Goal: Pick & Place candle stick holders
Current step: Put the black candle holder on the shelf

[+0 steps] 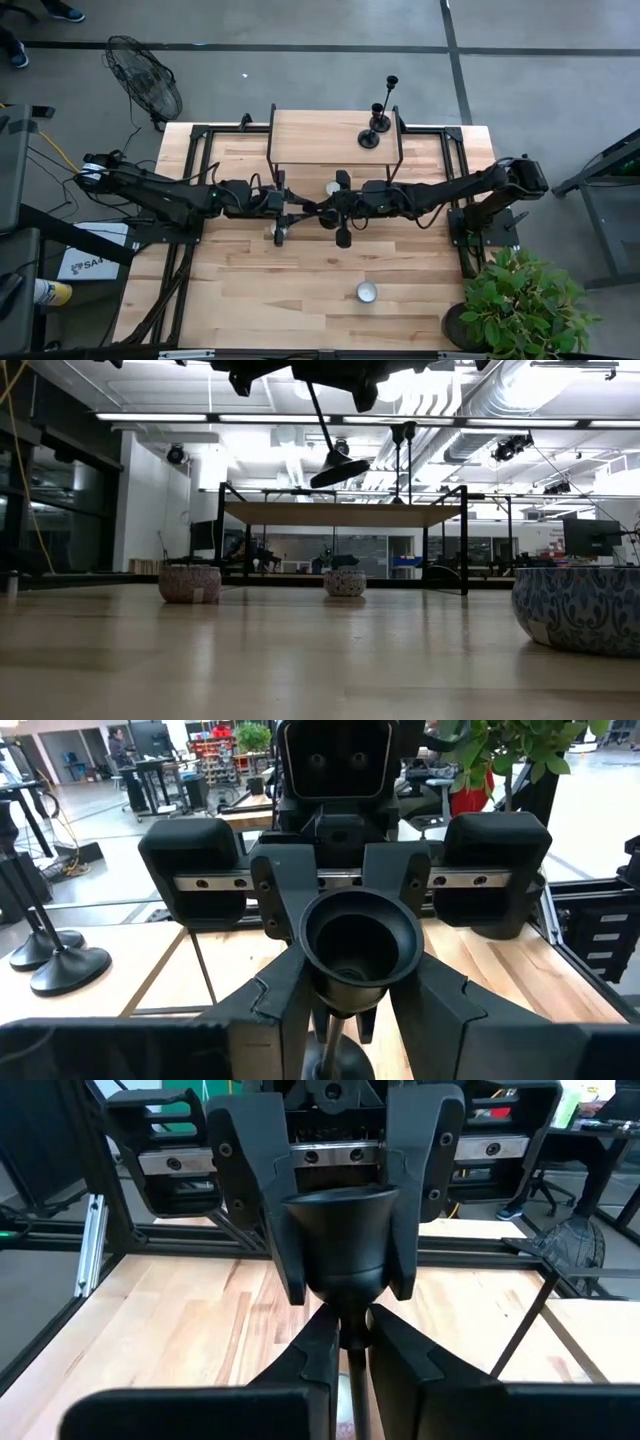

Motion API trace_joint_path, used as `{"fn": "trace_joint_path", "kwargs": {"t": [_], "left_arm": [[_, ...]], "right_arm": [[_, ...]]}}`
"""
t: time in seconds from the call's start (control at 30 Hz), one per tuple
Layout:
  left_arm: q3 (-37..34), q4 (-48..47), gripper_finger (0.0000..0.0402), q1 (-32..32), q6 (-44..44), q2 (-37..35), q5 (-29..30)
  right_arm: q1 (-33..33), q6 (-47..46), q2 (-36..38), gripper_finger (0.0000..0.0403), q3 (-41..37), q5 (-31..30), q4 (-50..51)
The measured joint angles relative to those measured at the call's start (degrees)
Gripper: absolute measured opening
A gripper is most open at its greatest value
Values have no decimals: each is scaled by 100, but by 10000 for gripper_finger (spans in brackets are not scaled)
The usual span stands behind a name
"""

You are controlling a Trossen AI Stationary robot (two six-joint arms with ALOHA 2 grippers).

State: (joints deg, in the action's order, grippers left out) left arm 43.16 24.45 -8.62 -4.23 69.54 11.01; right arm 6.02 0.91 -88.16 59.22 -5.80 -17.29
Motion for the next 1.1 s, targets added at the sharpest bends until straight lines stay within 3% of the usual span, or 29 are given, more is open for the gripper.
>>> {"fn": "trace_joint_path", "kwargs": {"t": [0.33,0.47,0.73,1.1], "left_arm": [[-15,259,211,0,7,0,-24],[-15,336,236,0,3,-4,43],[-13,-5,245,-2,-97,-501,68],[-21,-1716,246,-2,166,-1648,53]], "right_arm": [[-2,-86,11,30,-2,18,41],[-2,-89,46,30,-2,-321,109],[-32,-109,307,31,-2,-1111,374],[-87,-105,962,30,-2,-2438,1277]]}}
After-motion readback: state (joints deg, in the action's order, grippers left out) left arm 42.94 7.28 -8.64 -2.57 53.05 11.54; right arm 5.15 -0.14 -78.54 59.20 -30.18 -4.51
